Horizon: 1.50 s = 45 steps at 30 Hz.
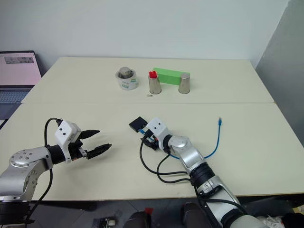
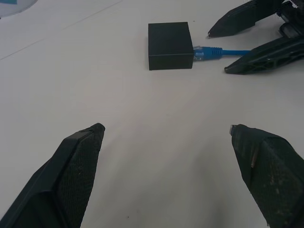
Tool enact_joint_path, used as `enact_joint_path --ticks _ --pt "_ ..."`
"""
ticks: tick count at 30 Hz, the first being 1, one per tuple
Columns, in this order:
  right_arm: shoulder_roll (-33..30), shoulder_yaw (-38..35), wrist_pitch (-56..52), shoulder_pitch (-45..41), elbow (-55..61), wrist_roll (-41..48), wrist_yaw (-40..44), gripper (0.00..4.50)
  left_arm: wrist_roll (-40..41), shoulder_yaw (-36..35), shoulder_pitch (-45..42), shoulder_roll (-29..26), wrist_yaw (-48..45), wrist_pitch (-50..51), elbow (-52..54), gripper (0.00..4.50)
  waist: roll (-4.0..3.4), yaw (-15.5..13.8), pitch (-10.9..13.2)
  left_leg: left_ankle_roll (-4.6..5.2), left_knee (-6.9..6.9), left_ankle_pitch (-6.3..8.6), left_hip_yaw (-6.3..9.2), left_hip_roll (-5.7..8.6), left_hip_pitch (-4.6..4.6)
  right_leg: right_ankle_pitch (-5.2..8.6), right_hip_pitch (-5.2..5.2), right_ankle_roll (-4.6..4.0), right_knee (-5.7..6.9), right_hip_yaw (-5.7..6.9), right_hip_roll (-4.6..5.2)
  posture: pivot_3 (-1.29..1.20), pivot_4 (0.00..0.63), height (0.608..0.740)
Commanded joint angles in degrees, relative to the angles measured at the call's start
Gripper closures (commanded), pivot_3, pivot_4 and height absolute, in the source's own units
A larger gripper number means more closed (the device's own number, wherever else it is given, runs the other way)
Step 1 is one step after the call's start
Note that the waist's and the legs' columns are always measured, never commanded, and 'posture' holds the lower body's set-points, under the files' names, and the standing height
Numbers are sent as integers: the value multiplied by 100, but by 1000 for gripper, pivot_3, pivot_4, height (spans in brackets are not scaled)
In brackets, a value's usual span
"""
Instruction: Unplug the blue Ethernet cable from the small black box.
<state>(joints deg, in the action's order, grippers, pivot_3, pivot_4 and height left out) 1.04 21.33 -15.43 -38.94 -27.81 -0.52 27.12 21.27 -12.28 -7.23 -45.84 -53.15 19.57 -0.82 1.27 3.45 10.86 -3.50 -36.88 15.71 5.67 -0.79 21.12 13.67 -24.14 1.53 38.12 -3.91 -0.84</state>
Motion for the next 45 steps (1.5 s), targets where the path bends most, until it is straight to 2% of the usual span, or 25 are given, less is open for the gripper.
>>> enact_joint_path --ticks 1,6,10,13,16,20,23,25,30,37,40,45 --pt "241 -84 -27 -116 -91 -35 -96 2189 -21 -16 -12 31 15 -83 91 0 0 4 0 0 0 0 0 0 -2 4 1 6 1 -1 0 0 150 740" --pt "323 -93 45 -232 -236 -226 -246 3500 -34 60 -133 98 20 -77 -4 0 0 24 0 0 0 0 -1 0 -6 6 2 10 5 -1 -1 0 150 740" --pt "-10 -90 161 -42 274 -374 -160 4414 104 35 -276 208 48 100 -84 0 0 17 0 0 0 0 2 1 -5 6 4 11 4 0 -1 0 150 740" --pt "-478 2 355 252 1029 -515 75 4417 353 -71 -339 330 40 382 -132 0 0 -13 0 0 -2 0 1 5 0 6 4 12 -1 -1 2 0 150 740" --pt "-1127 128 882 564 1776 -771 354 4419 902 -217 -427 486 6 1078 -92 0 1 -18 0 0 -2 0 2 6 11 6 0 12 -7 -1 5 0 150 740" --pt "-1957 337 2122 782 2298 -1138 665 4419 1810 -366 -561 677 -93 2086 165 0 1 -4 0 1 -2 1 6 4 11 7 -1 14 -5 4 4 0 150 740" --pt "-2499 494 3347 796 2305 -1479 761 4421 2510 -305 -678 723 -248 2814 520 0 2 20 0 1 -5 0 4 2 7 7 1 14 -2 3 1 0 150 740" --pt "-2718 564 3979 781 2165 -1608 780 4422 2662 -146 -700 701 -353 3022 727 0 4 20 -1 1 -6 0 4 3 3 7 7 14 -2 3 0 0 150 740" --pt "-2912 585 4816 718 1849 -1719 837 4423 2610 231 -788 674 -482 3139 912 0 4 20 -1 0 -6 0 -3 5 -12 6 16 14 0 -8 0 0 150 740" --pt "-2810 458 4896 682 1795 -1550 902 4425 2434 463 -1113 897 -512 2802 639 0 4 -15 -1 0 -7 -1 -3 5 -12 6 16 13 1 -9 0 0 150 740" --pt "-2803 413 4889 734 1848 -1520 909 4426 2422 489 -1145 891 -584 2766 565 488 4 -16 -1 -1 -7 -1 -3 5 -11 5 16 12 0 -9 0 0 150 740" --pt "-2756 370 4909 782 1955 -1540 862 4426 2351 565 -1105 886 -706 2723 533 1554 4 -19 -1 0 -7 -1 -3 6 -10 -3 15 -3 0 -9 0 0 150 740"
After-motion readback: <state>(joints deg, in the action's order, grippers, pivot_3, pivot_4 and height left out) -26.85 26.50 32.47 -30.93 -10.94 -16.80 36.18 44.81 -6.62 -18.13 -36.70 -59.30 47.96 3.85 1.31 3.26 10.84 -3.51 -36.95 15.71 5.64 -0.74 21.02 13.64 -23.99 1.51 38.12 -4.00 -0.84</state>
